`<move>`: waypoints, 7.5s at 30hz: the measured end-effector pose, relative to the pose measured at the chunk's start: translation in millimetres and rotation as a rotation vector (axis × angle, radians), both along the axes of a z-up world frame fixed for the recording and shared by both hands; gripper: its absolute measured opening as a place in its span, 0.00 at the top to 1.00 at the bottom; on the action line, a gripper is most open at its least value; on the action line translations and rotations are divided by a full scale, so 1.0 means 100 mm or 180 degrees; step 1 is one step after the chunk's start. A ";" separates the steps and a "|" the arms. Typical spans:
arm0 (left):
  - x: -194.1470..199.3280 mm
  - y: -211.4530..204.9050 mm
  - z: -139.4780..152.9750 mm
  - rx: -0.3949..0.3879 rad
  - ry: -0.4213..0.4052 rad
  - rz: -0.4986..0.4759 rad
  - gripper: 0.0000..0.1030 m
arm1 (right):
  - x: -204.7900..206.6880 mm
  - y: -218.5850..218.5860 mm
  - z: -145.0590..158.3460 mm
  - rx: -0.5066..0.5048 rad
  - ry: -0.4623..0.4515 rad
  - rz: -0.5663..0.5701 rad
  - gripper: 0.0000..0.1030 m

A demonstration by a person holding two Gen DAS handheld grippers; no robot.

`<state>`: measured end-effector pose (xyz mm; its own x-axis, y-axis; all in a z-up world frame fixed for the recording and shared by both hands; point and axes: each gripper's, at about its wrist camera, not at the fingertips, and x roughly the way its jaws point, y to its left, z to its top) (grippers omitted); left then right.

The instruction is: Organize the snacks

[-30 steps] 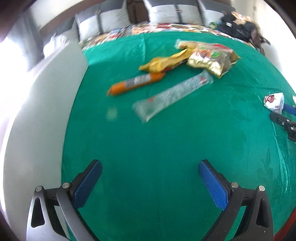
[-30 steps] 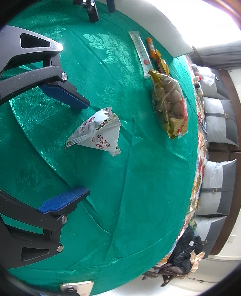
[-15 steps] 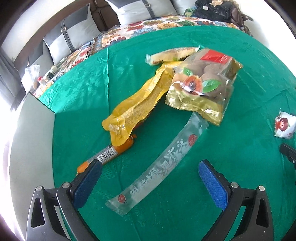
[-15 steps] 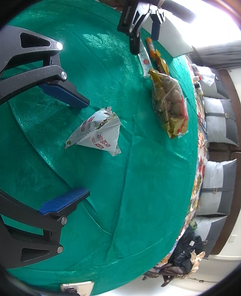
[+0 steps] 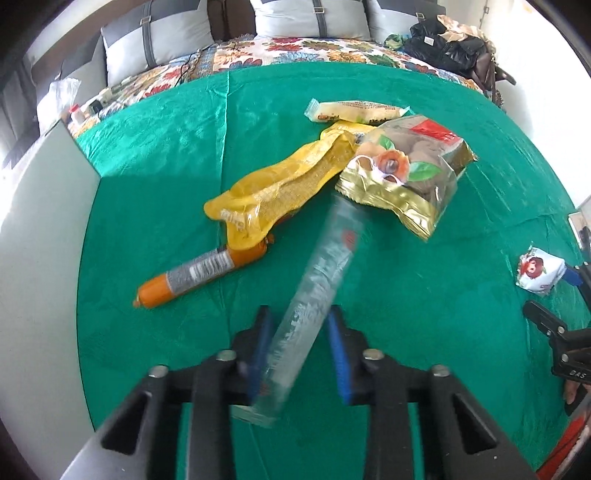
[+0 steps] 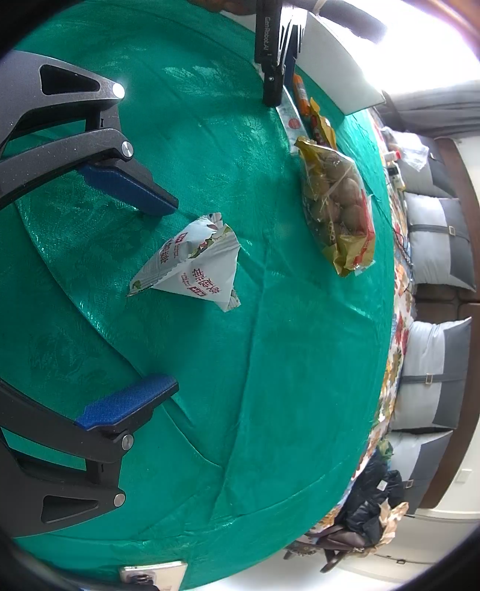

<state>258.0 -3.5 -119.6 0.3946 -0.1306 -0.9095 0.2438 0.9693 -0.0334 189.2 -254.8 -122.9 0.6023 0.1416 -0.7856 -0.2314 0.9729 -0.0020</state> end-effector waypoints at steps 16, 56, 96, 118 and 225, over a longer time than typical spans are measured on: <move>-1.24 0.33 0.02 -0.0494 0.0145 0.0541 0.74 | 0.00 0.00 0.00 0.0001 0.0000 0.0003 0.12; -1.44 0.56 0.04 -0.0575 -0.0117 0.0691 0.82 | -0.06 -0.40 0.07 0.0876 0.0157 -0.0091 0.13; -2.34 3.49 0.78 -0.0895 -0.0583 0.2373 0.47 | -0.98 3.79 1.24 0.1210 0.0443 0.1965 0.43; -1.82 0.93 1.01 -0.0920 -0.0691 0.0726 0.06 | -0.45 -0.19 -0.05 -0.0281 -0.0182 -0.0602 0.25; -0.99 0.42 -0.15 -0.0128 -0.0349 0.0601 0.16 | -0.33 -0.41 -0.08 -0.0007 -0.0015 -0.0931 0.12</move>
<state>159.4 38.3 -134.6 0.5117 -0.0804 -0.8554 0.0623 0.9965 -0.0564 156.6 -296.3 -130.8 0.6208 -0.0403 -0.7829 0.0591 0.9982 -0.0046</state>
